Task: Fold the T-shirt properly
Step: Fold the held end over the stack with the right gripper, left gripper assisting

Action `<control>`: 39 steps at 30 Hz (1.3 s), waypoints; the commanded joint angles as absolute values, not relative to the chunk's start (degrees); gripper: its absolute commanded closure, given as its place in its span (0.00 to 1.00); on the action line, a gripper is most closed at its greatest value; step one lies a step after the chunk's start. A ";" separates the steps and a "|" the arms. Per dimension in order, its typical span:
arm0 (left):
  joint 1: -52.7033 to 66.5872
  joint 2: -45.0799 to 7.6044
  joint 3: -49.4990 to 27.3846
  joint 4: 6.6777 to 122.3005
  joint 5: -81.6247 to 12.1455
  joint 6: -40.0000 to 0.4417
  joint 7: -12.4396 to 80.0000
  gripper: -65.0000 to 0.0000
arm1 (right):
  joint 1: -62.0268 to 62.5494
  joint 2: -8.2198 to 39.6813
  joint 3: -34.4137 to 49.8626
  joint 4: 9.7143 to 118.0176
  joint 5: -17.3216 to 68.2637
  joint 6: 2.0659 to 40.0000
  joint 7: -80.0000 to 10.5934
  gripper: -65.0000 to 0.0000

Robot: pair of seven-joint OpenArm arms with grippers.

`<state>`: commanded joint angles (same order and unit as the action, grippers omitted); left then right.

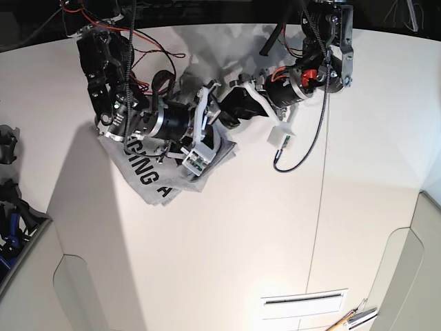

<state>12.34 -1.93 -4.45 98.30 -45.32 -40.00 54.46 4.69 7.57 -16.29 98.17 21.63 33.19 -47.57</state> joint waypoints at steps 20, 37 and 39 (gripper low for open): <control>12.95 -3.33 -7.88 113.71 -56.77 -40.00 60.27 0.93 | 10.59 8.86 4.47 99.09 21.37 31.29 -51.00 1.00; 13.32 1.08 20.18 100.36 -25.89 -38.15 47.57 0.98 | 26.81 9.65 5.78 65.39 21.76 33.28 -33.21 1.00; 13.34 1.08 20.18 98.61 -25.87 -38.15 47.59 0.98 | 27.27 9.65 2.52 62.19 19.86 33.28 -32.93 1.00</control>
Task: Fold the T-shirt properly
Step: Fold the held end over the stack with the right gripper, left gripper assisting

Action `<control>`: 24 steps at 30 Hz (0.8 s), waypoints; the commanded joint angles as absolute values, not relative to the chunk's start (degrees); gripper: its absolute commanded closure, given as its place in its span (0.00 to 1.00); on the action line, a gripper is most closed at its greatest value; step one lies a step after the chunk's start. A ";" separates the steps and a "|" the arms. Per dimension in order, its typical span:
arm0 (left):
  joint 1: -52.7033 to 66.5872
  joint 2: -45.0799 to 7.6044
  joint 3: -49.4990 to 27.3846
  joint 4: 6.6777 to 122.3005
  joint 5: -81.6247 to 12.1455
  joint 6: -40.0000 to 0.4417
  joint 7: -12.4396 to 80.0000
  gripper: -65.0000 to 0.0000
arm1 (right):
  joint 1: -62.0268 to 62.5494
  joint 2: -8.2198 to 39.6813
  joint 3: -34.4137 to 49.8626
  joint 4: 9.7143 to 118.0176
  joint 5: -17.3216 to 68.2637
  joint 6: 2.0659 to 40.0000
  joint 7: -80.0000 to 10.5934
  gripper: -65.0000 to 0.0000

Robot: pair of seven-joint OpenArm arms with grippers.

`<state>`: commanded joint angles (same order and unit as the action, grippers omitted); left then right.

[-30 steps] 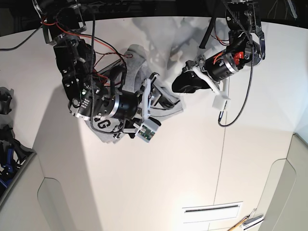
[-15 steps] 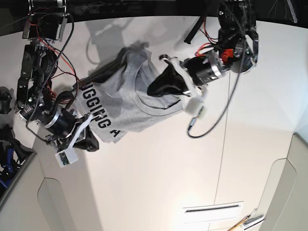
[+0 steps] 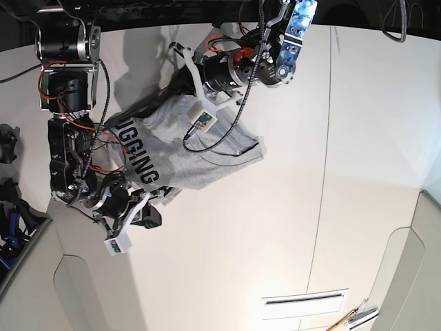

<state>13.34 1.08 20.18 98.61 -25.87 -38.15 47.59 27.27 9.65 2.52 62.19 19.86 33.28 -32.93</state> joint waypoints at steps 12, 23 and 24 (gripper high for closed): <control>8.78 0.93 6.70 92.25 -21.56 -34.92 45.63 0.98 | 20.08 15.51 -1.80 61.65 23.05 33.23 -35.14 1.00; -2.15 -1.34 -1.21 84.40 -21.54 -34.61 45.69 0.98 | -0.49 12.51 0.45 84.40 36.25 33.45 -43.46 1.00; -2.76 -2.07 -1.21 84.23 -21.52 -33.67 45.67 0.98 | -2.11 11.42 0.45 86.19 36.49 33.45 -43.55 1.00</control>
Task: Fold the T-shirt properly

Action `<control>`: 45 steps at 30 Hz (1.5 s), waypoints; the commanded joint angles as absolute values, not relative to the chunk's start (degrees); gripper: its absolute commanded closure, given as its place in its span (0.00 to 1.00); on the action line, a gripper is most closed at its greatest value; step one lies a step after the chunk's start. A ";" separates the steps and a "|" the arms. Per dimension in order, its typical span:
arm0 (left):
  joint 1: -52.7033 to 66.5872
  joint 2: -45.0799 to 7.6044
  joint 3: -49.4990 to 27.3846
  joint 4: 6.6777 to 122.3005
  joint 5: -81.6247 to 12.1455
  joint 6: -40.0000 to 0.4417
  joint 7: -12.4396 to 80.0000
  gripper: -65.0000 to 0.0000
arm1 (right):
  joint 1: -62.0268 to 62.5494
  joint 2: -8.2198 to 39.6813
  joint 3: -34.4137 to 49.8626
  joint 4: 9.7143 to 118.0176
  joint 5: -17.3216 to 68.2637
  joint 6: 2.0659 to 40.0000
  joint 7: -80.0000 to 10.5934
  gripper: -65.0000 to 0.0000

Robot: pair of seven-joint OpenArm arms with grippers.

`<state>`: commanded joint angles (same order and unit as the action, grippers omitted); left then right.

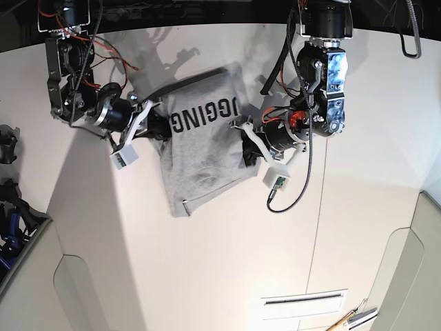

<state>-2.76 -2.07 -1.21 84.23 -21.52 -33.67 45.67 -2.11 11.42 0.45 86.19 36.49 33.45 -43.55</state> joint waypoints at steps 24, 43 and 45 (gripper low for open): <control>18.26 -14.48 -6.22 111.48 -33.63 -32.62 54.24 0.98 | -12.08 15.51 11.99 101.84 42.96 33.91 -52.77 1.00; 56.58 -14.48 -10.85 113.54 -33.28 -38.61 53.43 0.95 | -44.77 32.71 2.85 107.07 49.06 34.54 -54.43 1.00; 56.86 -14.50 -8.84 108.03 -30.87 -38.83 50.52 0.95 | -45.82 34.54 -1.54 106.10 45.69 34.48 -53.67 1.00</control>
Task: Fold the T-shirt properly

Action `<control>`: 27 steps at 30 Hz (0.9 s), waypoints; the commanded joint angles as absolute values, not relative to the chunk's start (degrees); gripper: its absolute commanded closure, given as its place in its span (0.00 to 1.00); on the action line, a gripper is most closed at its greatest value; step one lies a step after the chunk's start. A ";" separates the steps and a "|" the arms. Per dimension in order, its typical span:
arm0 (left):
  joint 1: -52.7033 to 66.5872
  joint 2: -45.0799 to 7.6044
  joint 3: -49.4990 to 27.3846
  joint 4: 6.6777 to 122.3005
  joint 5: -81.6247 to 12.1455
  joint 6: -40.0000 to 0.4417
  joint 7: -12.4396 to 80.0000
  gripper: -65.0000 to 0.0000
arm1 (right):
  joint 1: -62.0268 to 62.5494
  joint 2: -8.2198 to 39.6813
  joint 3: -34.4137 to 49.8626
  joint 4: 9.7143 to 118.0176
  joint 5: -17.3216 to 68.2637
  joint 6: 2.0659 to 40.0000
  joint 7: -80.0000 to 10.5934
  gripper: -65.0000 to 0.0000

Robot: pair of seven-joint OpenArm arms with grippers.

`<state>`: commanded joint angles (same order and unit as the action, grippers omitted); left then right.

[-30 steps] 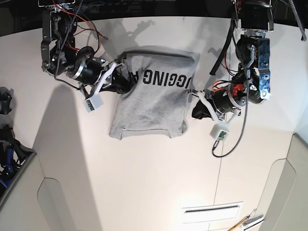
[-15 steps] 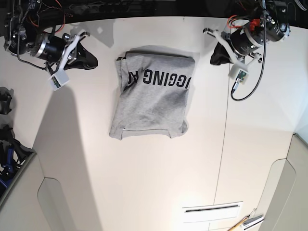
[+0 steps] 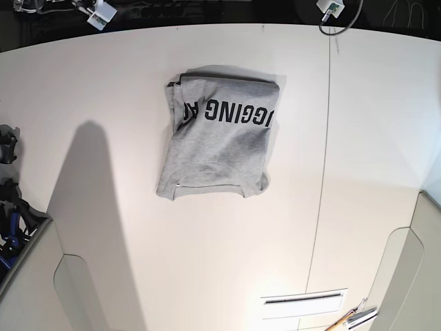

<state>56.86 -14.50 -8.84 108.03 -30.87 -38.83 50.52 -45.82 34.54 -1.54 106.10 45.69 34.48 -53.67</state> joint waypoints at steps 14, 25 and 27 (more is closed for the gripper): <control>42.15 -17.15 10.22 58.74 -23.90 -38.79 16.73 0.95 | -27.38 38.57 -32.32 69.06 25.45 34.30 -29.95 1.00; 24.27 -15.29 11.66 34.22 -23.66 -29.30 17.56 0.95 | -13.41 27.86 -41.74 45.67 12.97 33.17 -27.94 1.00; 23.07 -15.62 11.66 34.22 -23.68 -26.52 18.00 0.95 | -13.37 26.63 -41.69 44.40 8.21 33.19 -26.89 1.00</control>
<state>23.07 -15.62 11.66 34.22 -23.68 -26.52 18.00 -13.37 26.63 -41.69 44.40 8.21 33.19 -26.89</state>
